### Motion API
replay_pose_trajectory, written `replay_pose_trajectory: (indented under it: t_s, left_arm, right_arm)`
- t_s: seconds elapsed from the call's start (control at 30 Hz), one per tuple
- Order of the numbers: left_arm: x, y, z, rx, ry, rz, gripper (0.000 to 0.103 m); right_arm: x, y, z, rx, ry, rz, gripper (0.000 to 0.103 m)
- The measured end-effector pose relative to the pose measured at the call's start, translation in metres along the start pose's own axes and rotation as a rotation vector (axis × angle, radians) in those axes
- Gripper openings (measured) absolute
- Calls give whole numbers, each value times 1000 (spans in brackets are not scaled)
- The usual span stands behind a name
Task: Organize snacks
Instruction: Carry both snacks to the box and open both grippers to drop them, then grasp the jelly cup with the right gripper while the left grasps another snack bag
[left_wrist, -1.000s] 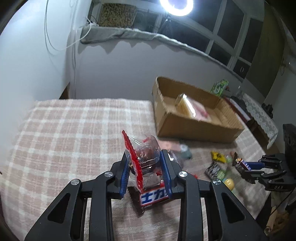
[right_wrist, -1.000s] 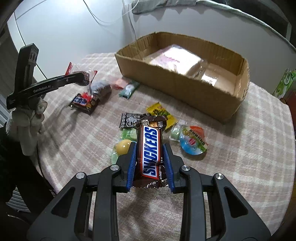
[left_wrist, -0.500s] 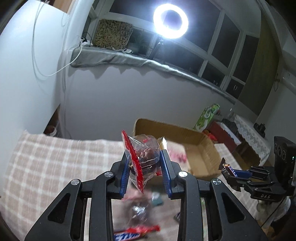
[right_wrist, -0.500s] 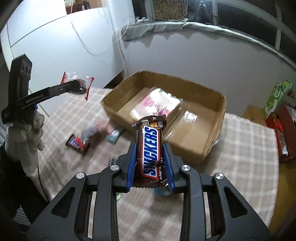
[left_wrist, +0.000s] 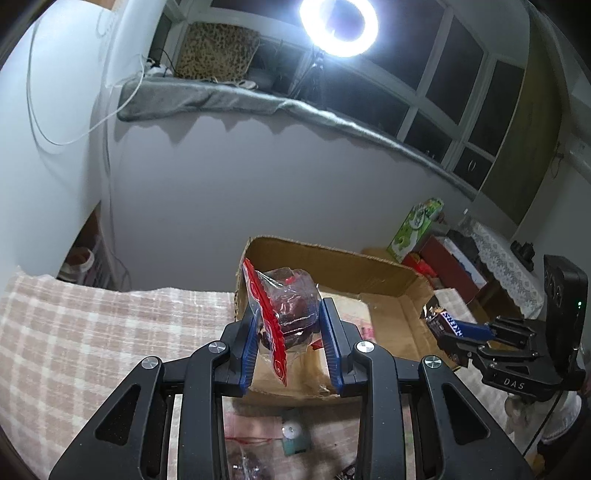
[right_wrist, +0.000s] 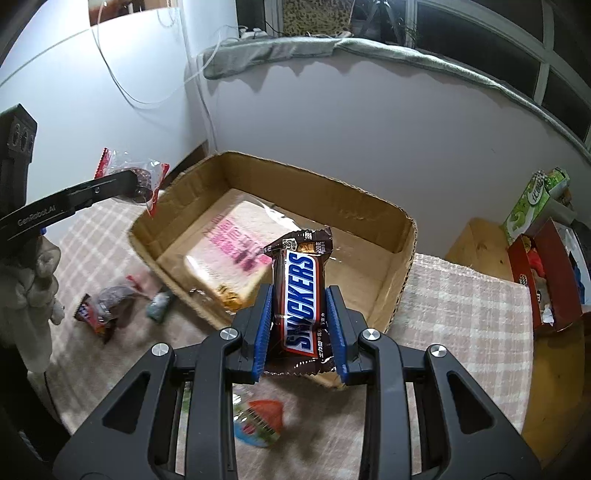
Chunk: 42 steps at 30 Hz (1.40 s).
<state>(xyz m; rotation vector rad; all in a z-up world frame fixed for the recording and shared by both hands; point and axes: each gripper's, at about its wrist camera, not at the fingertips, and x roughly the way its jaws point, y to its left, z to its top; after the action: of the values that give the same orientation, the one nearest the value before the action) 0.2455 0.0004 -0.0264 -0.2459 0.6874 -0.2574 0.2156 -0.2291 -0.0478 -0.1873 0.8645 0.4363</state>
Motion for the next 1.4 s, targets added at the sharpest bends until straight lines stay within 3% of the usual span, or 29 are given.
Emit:
replay_pose_trajectory:
  t_s: [0.4,0.47,0.5,0.53,0.6,0.67,1.0,1.4]
  left_arm:
    - [18,-7,-8,40,63,7,32]
    - [20,-8,-8,41,75,6,41]
    - [20,-8,-8,41,76,10,46]
    - [20,-8,-8,40,75,13,54]
    - [19,-8,-8,40,76,8,57]
    - [19,-7,-7,34,81,14,58]
    - [0,-1,-6,32,62,10,58]
    - [-66,57,-28,-34,16,42,58]
  right_arm:
    - [22,-3,1,5,39,-15,30]
    - [21,-1,2,0,33,-30,31]
    - [20,0,3,-4,26,-34,36]
    - [18,0,3,-6,21,-38,49]
    - [14,2,3,-15,4,-50,68]
    - [10,4,4,-26,-8,-56,75]
    - [-3,11,2,-42,-15,-66,76]
    - [-38,20,-35,-14,-21,-28,76]
